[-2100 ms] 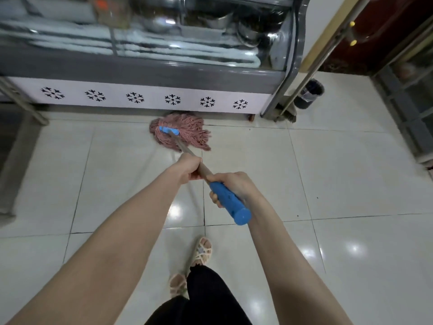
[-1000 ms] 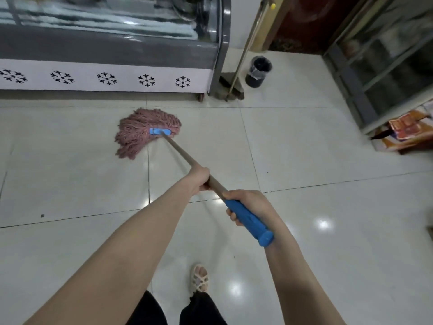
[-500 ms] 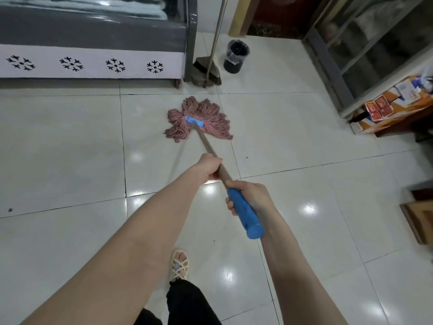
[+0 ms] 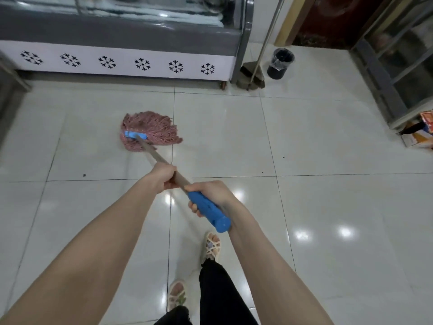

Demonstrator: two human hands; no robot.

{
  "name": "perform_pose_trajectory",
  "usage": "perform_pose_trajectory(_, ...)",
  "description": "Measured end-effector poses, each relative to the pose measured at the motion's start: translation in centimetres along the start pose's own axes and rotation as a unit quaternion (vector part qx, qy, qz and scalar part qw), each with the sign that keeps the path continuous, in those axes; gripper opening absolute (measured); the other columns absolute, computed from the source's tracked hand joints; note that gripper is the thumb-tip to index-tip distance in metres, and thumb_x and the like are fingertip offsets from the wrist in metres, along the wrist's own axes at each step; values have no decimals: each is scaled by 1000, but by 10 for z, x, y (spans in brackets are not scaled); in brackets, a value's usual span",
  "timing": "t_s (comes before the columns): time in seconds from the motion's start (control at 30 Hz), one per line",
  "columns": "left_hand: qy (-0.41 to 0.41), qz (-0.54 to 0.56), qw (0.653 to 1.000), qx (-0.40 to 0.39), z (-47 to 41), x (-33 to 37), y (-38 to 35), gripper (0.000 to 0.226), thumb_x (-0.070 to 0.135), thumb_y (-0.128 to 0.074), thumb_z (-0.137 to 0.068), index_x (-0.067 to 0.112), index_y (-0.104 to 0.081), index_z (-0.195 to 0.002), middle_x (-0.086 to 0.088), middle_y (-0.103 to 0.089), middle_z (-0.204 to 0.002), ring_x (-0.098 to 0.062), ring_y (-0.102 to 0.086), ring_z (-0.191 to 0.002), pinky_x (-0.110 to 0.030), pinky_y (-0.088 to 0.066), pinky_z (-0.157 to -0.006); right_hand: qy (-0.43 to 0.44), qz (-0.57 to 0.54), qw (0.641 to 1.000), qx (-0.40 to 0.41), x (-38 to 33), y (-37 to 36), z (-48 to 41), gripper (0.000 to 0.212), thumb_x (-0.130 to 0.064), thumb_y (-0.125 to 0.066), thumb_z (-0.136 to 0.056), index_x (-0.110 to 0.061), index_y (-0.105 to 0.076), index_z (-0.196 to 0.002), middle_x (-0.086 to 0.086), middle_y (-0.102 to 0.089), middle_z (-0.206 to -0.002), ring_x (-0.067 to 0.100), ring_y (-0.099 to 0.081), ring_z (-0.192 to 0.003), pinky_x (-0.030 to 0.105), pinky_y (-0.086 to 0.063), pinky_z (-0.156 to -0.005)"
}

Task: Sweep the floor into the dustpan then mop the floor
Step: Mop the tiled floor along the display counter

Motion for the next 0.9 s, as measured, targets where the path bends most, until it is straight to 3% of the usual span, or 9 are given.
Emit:
perform_pose_trajectory(0.07,19,-3,1000,18,2,-19,24,20,1,-39,-97,5,-43,-78,-11,-48,-73,-20,-52,-63,-30,-51,-42,-9,17,1000,-24,15,-18,-3,19,-11,-63,-89,2,-53,-98,14,-51,-62,12,-49,-31,15,-40,-35)
perform_pose_trajectory(0.27,46,17,997,52,29,-88,79,19,-2,-35,-97,4,-40,-80,-11,-46,-76,-21,-51,-65,-40,-50,-71,-24,77,996,-39,68,-59,3,25,-14,-65,-87,3,-55,-102,12,-54,-63,12,-50,-34,17,-41,-35)
perform_pose_trajectory(0.4,39,24,998,39,51,-111,63,19,1,-37,-98,5,-41,-79,-10,-45,-75,-20,-50,-64,-40,-55,-66,-22,85,996,-24,98,-44,23,23,-17,-66,-87,1,-58,-97,10,-56,-60,12,-52,-34,15,-41,-36)
perform_pose_trajectory(0.5,29,20,999,13,65,-117,21,14,2,-37,-98,2,-44,-85,-11,-48,-79,-20,-54,-66,-33,-51,-50,-16,80,997,4,110,-6,44,20,-19,-67,-86,-1,-60,-91,8,-58,-57,11,-52,-34,15,-41,-37)
perform_pose_trajectory(0.57,26,19,999,-20,77,-122,-19,8,3,-37,-98,0,-44,-98,-12,-51,-80,-21,-56,-67,-33,-50,-50,-11,81,996,32,119,28,64,22,-21,-68,-86,-1,-61,-92,8,-59,-57,12,-53,-36,16,-41,-38)
perform_pose_trajectory(0.73,23,-3,993,-114,122,-145,-140,19,5,-36,-98,-3,-45,-113,-14,-58,-84,-22,-62,-68,-33,-54,-50,-13,41,993,105,159,125,126,23,-23,-68,-85,-2,-63,-92,9,-60,-61,12,-53,-41,18,-42,-39)
perform_pose_trajectory(0.9,13,-46,981,-189,178,-173,-251,21,7,-39,-98,-3,-45,-116,-14,-57,-89,-22,-61,-69,-33,-55,-51,-8,-37,984,177,209,201,188,18,-16,-66,-86,0,-60,-84,13,-58,-57,13,-50,-35,18,-40,-35)
Point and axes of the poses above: each hand's wrist, its own z-axis away from the middle knuckle, its own y-axis out of the back of the hand, x = y × z, the point moved 4 cm from there along -z, towards the middle knuckle
